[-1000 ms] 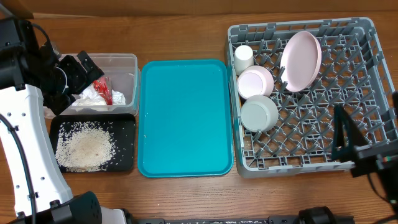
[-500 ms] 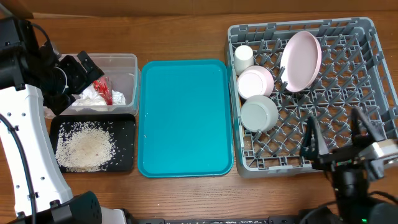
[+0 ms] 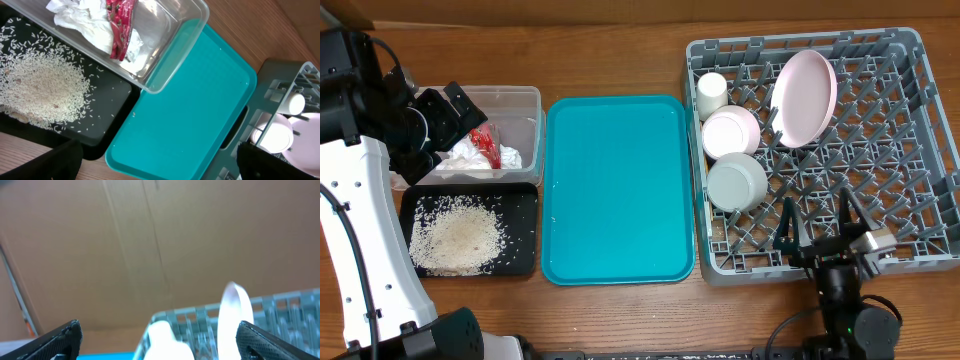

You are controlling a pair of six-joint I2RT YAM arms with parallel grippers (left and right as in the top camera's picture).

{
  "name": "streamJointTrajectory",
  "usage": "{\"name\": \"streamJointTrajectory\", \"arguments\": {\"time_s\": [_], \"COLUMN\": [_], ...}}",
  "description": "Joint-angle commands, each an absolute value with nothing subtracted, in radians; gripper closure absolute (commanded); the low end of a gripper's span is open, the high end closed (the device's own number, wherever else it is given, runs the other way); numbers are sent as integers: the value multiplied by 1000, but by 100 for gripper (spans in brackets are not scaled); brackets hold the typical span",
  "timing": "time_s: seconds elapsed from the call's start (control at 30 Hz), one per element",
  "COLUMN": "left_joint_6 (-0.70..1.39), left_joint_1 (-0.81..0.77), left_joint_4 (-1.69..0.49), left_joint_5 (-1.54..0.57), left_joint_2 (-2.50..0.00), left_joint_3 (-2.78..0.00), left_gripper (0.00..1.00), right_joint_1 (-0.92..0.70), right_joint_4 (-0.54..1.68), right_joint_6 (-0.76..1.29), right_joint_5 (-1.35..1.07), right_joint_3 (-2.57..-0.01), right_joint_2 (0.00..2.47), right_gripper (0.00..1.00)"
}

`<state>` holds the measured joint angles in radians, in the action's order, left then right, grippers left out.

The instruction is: Sort waste into correct bins and load items into the dishwasher

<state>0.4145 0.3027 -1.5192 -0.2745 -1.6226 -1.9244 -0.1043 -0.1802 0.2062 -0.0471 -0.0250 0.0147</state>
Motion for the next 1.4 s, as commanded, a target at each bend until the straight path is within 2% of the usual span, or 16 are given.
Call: {"name": "streamJointTrajectory", "arguments": {"time_s": [0.0,0.3,1.37], "left_joint_6": [396,396,396], "left_joint_1": [301,301,301], "left_joint_4": [-1518,-1518,-1517], "left_joint_5": [-281,-281,-281], "left_joint_2": [-1621,-1621,-1621], "left_joint_3": [-1937,-1937,-1937], "left_gripper": [0,0,0], "right_joint_1": [-99,-99,-100], "right_joint_4": [-129,82,83], "right_joint_6": [212,210,210], "right_joint_5": [-32,-20,-20], "right_joint_3": [-8,-8,-8], "right_joint_2": [3,3,3], "right_gripper": [0,0,0]}}
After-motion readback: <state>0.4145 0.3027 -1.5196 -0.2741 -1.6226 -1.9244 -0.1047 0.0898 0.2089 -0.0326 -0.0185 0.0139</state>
